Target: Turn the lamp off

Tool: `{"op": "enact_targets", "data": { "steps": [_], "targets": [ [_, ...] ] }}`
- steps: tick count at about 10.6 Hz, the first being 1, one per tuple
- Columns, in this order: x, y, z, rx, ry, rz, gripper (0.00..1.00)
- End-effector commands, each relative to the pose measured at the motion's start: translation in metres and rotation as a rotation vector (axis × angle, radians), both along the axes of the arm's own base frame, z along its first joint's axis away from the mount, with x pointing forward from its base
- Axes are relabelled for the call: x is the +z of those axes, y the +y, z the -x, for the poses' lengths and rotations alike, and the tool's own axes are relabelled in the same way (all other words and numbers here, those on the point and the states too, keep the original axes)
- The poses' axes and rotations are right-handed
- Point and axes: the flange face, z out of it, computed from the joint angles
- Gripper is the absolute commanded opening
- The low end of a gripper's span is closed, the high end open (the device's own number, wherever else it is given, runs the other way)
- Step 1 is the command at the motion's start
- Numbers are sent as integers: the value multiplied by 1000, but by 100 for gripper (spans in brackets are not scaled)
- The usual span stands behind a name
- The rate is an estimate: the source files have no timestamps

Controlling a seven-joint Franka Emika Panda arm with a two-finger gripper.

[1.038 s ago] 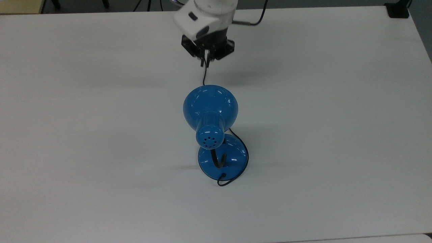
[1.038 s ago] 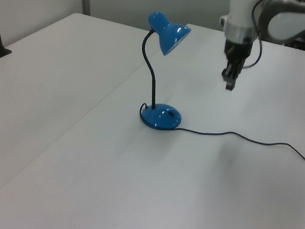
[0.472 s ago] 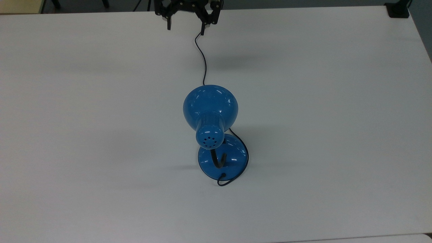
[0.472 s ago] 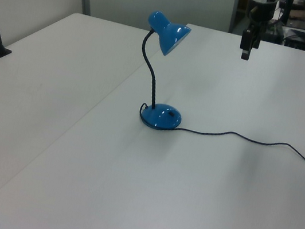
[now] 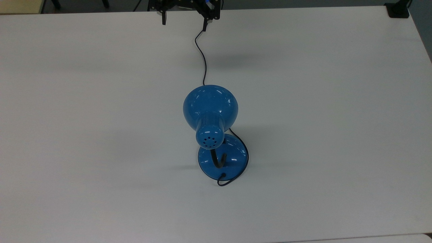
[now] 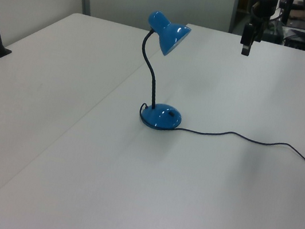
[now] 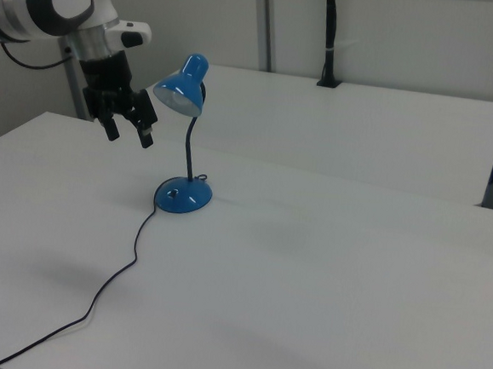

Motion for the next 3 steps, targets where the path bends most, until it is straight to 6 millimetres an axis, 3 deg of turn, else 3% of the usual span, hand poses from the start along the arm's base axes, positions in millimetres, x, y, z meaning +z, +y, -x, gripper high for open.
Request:
{"op": "enact_targets", "data": {
  "steps": [1,3],
  "targets": [
    [15,-7,5,12,5,8,100],
    [15,-8,5,9,5,8,100]
  ]
}}
